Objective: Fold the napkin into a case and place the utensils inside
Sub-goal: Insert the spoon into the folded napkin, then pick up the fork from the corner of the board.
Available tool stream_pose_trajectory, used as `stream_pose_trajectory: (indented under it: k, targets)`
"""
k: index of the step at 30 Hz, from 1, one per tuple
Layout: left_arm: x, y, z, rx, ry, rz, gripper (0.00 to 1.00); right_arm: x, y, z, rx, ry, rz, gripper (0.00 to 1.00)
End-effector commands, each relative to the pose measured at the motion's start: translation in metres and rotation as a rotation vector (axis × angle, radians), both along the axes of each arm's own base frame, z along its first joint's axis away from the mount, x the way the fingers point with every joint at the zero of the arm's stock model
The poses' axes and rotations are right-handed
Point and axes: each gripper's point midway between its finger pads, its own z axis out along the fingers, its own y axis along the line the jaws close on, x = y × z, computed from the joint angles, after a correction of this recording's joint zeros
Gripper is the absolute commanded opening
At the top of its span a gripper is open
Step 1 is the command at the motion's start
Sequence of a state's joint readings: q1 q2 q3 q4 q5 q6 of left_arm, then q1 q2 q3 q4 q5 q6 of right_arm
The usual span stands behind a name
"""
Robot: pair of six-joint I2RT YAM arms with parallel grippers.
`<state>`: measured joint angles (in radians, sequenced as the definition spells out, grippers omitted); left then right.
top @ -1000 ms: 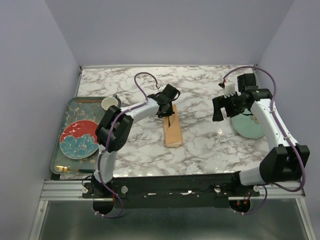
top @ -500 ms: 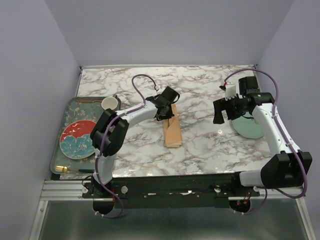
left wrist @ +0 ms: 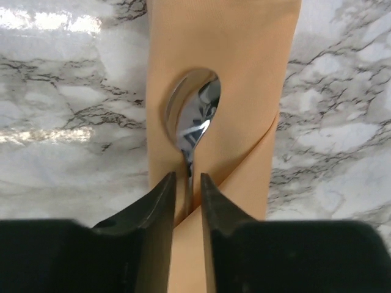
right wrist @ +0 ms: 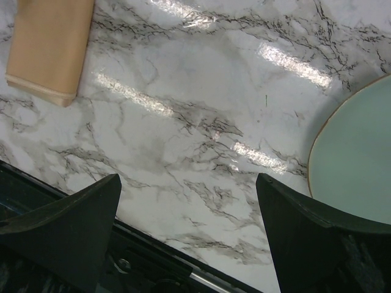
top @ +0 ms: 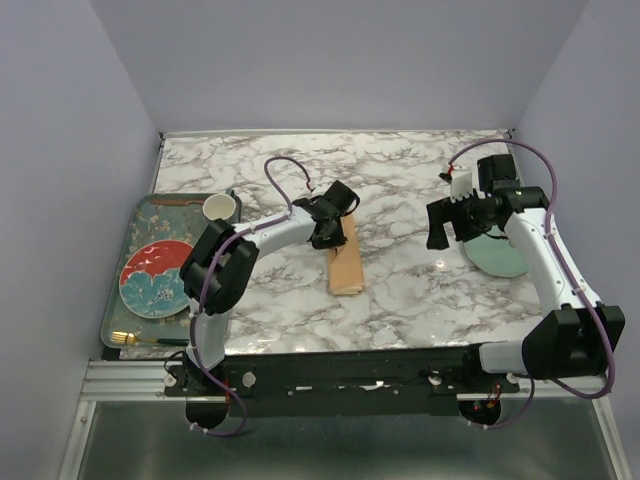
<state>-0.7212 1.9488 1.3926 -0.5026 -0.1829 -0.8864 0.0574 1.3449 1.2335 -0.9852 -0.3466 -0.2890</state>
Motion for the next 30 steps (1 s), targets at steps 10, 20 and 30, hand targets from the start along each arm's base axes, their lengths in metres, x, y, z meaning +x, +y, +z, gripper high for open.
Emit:
stream_pose_trajectory:
  k: [10,20,30]
  targets:
    - [0.010,0.039,0.150,0.110,-0.372,-0.332,0.65,0.010,-0.005,0.021,-0.029,-0.090,0.038,1.00]
    - [-0.024,0.220,0.236,0.235,-0.497,-0.766,0.91,0.024,0.014,0.024,0.059,-0.079,0.128,1.00]
    - [-0.103,0.370,0.167,0.811,-0.220,-0.808,0.58,0.043,0.031,0.035,0.146,-0.049,0.161,1.00]
